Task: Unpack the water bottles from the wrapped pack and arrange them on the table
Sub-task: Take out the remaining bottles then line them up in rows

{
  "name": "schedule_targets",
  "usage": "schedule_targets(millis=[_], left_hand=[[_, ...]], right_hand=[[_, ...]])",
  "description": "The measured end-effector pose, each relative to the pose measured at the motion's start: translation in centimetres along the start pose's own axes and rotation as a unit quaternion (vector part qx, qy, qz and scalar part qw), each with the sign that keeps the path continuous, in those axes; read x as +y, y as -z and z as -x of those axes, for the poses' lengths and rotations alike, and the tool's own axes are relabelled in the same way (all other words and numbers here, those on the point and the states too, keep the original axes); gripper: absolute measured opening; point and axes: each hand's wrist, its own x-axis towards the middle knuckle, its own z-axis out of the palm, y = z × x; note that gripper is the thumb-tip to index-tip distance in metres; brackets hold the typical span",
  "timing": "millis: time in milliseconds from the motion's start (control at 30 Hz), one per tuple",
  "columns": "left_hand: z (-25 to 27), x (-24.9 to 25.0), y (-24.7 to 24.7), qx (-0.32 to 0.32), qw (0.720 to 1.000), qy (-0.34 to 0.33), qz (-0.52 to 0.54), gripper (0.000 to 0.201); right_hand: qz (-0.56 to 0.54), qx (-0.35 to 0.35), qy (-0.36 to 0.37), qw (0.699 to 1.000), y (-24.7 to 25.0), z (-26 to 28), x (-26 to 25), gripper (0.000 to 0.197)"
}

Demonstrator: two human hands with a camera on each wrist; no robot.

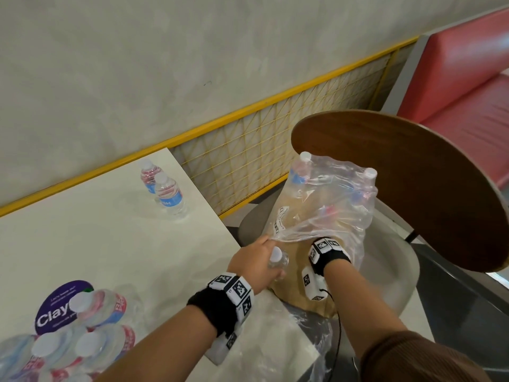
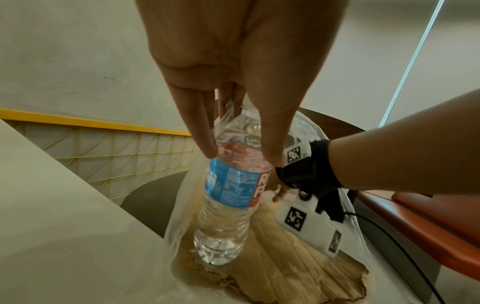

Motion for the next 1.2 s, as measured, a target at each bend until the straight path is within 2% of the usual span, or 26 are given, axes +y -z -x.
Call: schedule_targets(millis=[67, 100, 133, 233, 267, 333, 400, 433, 467, 500, 567, 600, 700, 767, 833, 900, 933, 1000, 1200], left_hand=[[0.0, 0.1, 0.0, -0.003, 1.000, 0.002, -0.002, 0.051], [0.0, 0.1, 0.0, -0.002, 1.000, 0.002, -0.001, 0.050], [0.0, 0.2, -0.1, -0.002, 1.000, 0.002, 0.000, 0.049], [-0.1, 0.3, -0.1, -0.003, 1.000, 0.002, 0.002, 0.049], [-0.1, 0.2, -0.1, -0.004, 1.000, 0.002, 0.001, 0.050], [-0.1, 0.1, -0.1, -0.005, 1.000, 0.000, -0.002, 0.051], [-0.1, 0.0, -0.1, -0.005, 1.000, 0.000, -0.004, 0.051], [-0.1, 0.0, -0.2, -0.004, 1.000, -0.001, -0.004, 0.051], [-0.2, 0.1, -0.2, -0.003, 1.000, -0.003, -0.006, 0.051], [-0.2, 0.2, -0.2, -0.002, 1.000, -0.004, -0.008, 0.051], [-0.3, 0.3, -0.2, -0.003, 1.000, -0.005, -0.010, 0.051], [-0.3, 0.3, -0.2, -0.004, 1.000, -0.005, -0.011, 0.051], [-0.2, 0.0, -0.2, -0.006, 1.000, 0.000, -0.011, 0.051], [-0.1, -0.1, -0.2, -0.007, 1.000, 0.002, -0.010, 0.051], [0.1, -0.2, -0.1, 0.010, 1.000, 0.005, -0.025, 0.051], [0.4, -0.3, 0.1, 0.038, 0.998, 0.012, -0.046, 0.049], [0.5, -0.4, 0.4, 0.041, 0.998, 0.014, -0.049, 0.049], [0.9, -0.7, 0.9, 0.011, 0.999, 0.021, -0.041, 0.054], [3.8, -1.7, 3.2, -0.025, 0.999, -0.014, -0.020, 0.055]], right_hand=[[0.004, -0.037, -0.030, 0.999, -0.8, -0.2, 1.1, 0.062], [-0.037, -0.046, -0.040, 0.997, -0.8, -0.3, 1.6, 0.055], [-0.028, -0.038, -0.034, 0.998, -0.7, -0.3, 2.0, 0.053], [0.000, 0.044, -0.028, 0.999, -1.0, 0.7, 3.0, 0.059], [-0.008, 0.040, -0.020, 0.999, -1.1, 0.3, 3.2, 0.060], [-0.091, 0.055, -0.038, 0.994, -1.3, -0.4, 2.8, 0.059], [-0.161, 0.034, -0.052, 0.985, -0.8, -1.1, 2.7, 0.052], [-0.108, 0.031, -0.046, 0.993, -0.3, -0.6, 2.6, 0.053], [-0.028, 0.041, -0.010, 0.999, -0.5, -0.8, 3.1, 0.056], [0.006, 0.018, 0.018, 1.000, -0.7, -0.6, 3.6, 0.059], [0.028, 0.000, 0.018, 0.999, -0.6, -0.6, 4.0, 0.059], [0.028, -0.020, 0.020, 0.999, -0.7, -0.9, 3.8, 0.056], [0.072, -0.016, 0.057, 0.996, -0.2, -1.1, 3.0, 0.043], [0.054, -0.015, 0.047, 0.997, -0.6, 0.1, 2.6, 0.044], [0.046, -0.008, 0.037, 0.998, -1.9, 1.2, 2.3, 0.054], [0.038, 0.052, 0.027, 0.998, -2.8, 2.1, 1.9, 0.060], [-0.002, 0.083, 0.032, 0.996, -2.9, 2.8, 1.2, 0.052], [-0.006, 0.107, 0.051, 0.993, -3.1, 3.6, 0.6, 0.038], [0.021, 0.114, 0.097, 0.988, -4.9, 8.1, 1.8, 0.030]])
